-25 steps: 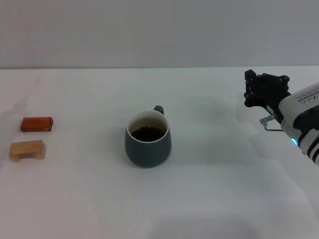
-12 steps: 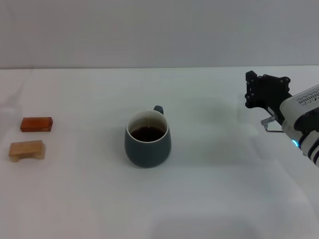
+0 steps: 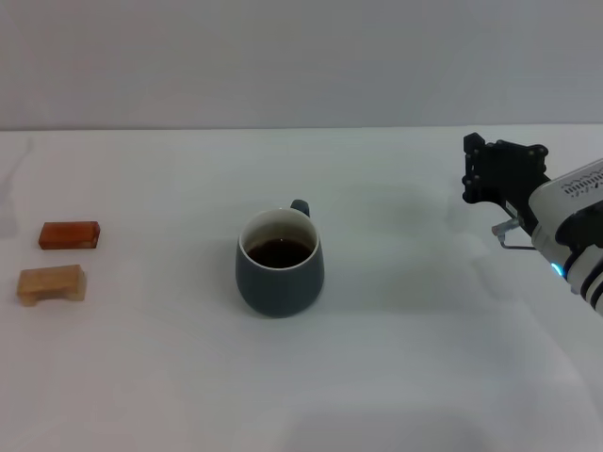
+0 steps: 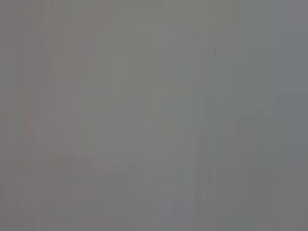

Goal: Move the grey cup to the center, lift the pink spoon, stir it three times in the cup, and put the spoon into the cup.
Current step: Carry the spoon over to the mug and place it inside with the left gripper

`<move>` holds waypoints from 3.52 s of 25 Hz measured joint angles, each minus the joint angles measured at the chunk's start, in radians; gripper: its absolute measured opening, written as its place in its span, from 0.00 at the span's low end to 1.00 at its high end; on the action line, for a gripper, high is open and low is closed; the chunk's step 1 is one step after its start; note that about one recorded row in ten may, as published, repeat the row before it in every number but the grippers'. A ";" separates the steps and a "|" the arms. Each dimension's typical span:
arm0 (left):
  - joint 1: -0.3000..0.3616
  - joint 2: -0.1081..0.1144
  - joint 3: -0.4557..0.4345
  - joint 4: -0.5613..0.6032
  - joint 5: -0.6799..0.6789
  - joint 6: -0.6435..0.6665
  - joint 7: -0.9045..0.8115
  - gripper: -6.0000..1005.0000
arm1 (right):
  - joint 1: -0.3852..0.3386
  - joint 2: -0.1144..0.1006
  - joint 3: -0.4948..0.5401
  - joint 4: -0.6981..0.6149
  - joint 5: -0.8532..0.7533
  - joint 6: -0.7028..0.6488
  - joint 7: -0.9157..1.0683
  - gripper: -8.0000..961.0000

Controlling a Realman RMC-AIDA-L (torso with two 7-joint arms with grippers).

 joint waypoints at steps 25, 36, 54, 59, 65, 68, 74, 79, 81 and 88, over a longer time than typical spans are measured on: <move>-0.102 0.017 -0.387 -0.331 0.084 0.408 0.052 0.16 | 0.003 0.002 0.010 0.007 0.000 0.002 0.001 0.01; -0.091 0.107 -0.343 -0.352 0.208 0.674 -0.154 0.16 | 0.003 0.002 0.010 0.010 0.000 0.001 0.000 0.01; -0.109 0.098 -0.338 -0.049 0.523 0.897 -0.499 0.16 | -0.004 0.003 0.005 0.025 -0.001 0.001 -0.006 0.01; -0.129 0.058 -0.330 0.008 0.590 0.910 -0.517 0.16 | -0.004 0.003 0.005 0.026 -0.001 0.001 -0.006 0.01; -0.161 0.027 -0.328 0.018 0.660 0.897 -0.516 0.16 | -0.004 0.003 0.014 0.020 -0.001 0.001 -0.006 0.01; -0.184 -0.002 -0.327 0.019 0.706 0.875 -0.506 0.16 | -0.010 0.001 0.044 0.006 -0.001 -0.008 -0.007 0.01; -0.216 -0.016 -0.270 0.008 0.741 0.817 -0.502 0.16 | -0.018 -0.001 0.079 -0.016 0.000 -0.021 -0.008 0.01; -0.221 -0.016 -0.221 0.013 0.743 0.782 -0.510 0.16 | -0.023 -0.002 0.092 -0.029 0.000 -0.032 -0.008 0.01; -0.230 -0.012 -0.135 0.046 0.765 0.708 -0.557 0.16 | -0.025 -0.003 0.097 -0.032 0.000 -0.035 -0.008 0.01; -0.261 -0.015 -0.123 0.104 0.869 0.676 -0.635 0.16 | -0.032 -0.003 0.103 -0.034 0.000 -0.037 -0.008 0.01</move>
